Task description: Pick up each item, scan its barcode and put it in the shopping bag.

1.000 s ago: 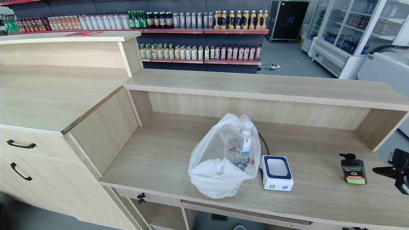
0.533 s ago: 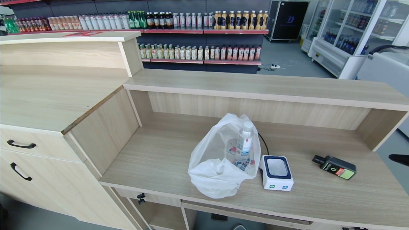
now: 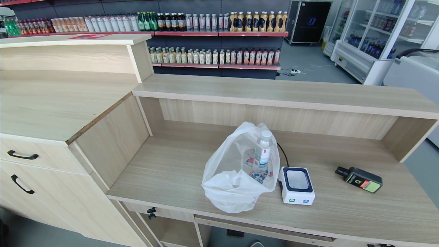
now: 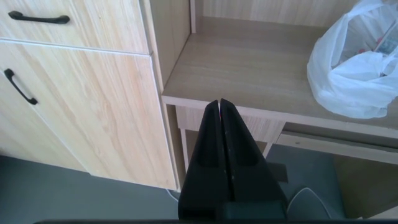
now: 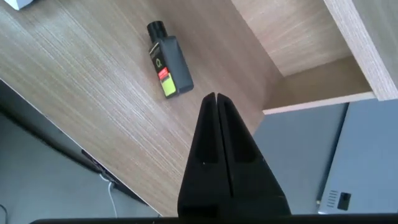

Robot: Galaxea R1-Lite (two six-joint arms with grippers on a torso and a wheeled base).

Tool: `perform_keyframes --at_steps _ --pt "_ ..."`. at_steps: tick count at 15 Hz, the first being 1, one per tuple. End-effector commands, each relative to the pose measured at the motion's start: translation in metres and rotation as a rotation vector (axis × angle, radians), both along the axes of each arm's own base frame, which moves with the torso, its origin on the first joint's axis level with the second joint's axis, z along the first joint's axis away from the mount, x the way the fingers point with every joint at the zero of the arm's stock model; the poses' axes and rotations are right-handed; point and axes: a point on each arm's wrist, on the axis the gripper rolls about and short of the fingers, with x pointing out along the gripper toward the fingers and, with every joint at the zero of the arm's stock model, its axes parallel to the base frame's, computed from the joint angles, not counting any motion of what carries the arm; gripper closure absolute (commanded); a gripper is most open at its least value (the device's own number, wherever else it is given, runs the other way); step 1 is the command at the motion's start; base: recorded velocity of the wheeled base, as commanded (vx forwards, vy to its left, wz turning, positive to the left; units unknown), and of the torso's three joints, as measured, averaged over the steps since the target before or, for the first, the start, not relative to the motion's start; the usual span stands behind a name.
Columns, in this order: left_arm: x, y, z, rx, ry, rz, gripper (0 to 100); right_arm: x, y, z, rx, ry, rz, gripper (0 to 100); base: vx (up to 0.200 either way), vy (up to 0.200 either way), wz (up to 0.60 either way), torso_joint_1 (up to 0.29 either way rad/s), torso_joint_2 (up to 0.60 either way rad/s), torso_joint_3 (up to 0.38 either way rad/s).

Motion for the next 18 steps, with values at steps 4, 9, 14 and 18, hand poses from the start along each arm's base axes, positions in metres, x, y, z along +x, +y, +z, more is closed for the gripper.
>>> perform_keyframes --at_steps 4,9,14,18 --pt "0.000 0.000 0.000 0.001 0.000 0.000 100 0.004 0.004 -0.001 0.057 0.011 0.000 100 0.000 0.000 0.00 0.000 0.00 0.000" --pt "0.000 0.000 0.000 0.001 0.000 0.000 100 0.015 -0.008 -0.015 0.257 0.119 -0.155 0 0.000 0.000 0.00 0.000 0.00 0.000" --pt "0.000 0.000 0.000 -0.001 0.000 0.000 100 0.099 -0.035 -0.038 0.167 0.269 -0.368 0 0.000 0.000 0.00 0.000 0.00 0.000" --pt "0.000 0.000 0.000 -0.001 0.000 0.000 100 0.131 -0.028 -0.066 0.114 0.318 -0.348 0 0.000 0.000 0.00 0.000 0.00 0.000"
